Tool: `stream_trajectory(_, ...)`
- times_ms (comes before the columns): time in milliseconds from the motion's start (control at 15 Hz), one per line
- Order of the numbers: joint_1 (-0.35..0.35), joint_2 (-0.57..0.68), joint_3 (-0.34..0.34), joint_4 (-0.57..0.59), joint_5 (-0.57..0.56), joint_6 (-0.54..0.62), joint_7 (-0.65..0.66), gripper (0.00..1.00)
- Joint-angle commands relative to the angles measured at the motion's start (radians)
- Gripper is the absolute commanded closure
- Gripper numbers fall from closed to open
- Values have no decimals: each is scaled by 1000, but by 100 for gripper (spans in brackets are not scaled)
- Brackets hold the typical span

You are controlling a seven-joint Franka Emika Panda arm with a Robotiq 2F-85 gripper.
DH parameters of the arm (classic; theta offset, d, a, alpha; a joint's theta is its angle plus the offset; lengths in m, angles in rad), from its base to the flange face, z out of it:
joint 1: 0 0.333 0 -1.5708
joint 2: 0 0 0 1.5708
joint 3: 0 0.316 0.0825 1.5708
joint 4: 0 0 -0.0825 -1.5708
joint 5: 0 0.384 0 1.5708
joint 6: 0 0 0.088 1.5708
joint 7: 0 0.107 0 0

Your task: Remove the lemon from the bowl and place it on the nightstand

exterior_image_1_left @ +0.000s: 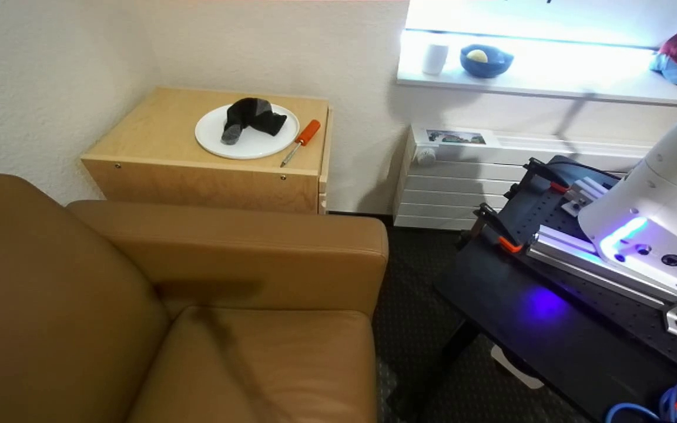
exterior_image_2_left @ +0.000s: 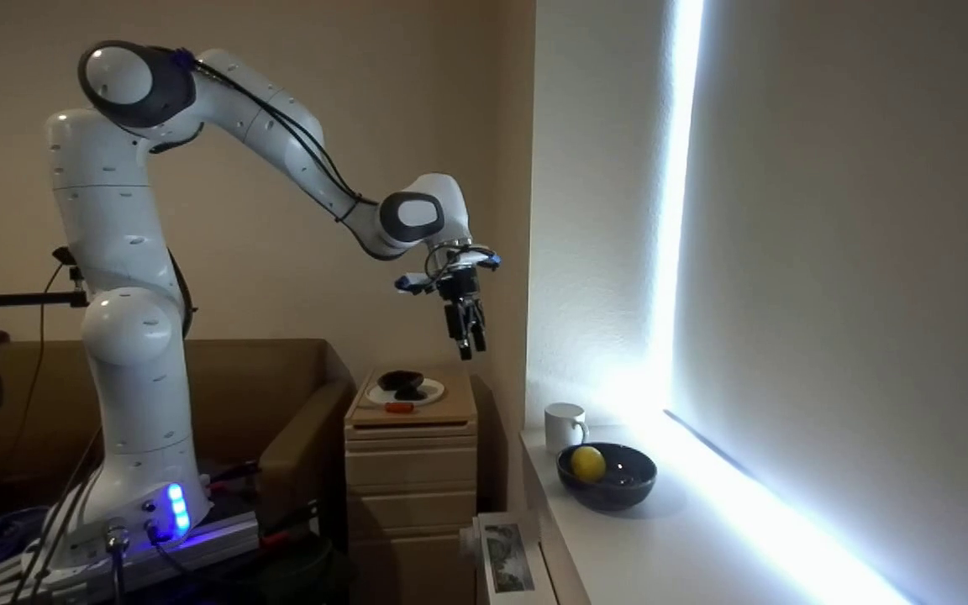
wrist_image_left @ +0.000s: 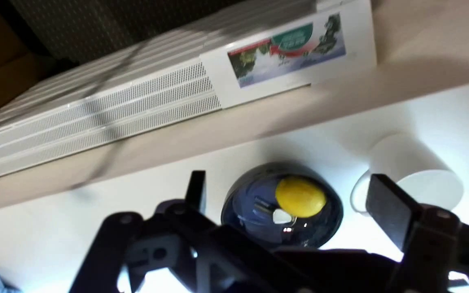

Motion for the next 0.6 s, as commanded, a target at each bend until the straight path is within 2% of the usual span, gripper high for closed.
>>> stream_trajectory(0,-46,223,-69,177,-195,158,90,0)
stream_trajectory(67,-44,286,-104,236,-242,207,137,0)
stream_trajectory(133,-34,351,-136,300,-227,230,197,0)
stream_trajectory(200,-23,418,-157,358,-147,224,218,0)
stream_trajectory(333,-6,498,-154,455,36,107,193,0)
stream_trajectory(400,2,508,-144,474,113,47,175,0)
stream_trajectory(467,15,457,-187,389,46,148,162,0)
stream_trajectory(533,23,492,-183,426,91,113,162,0)
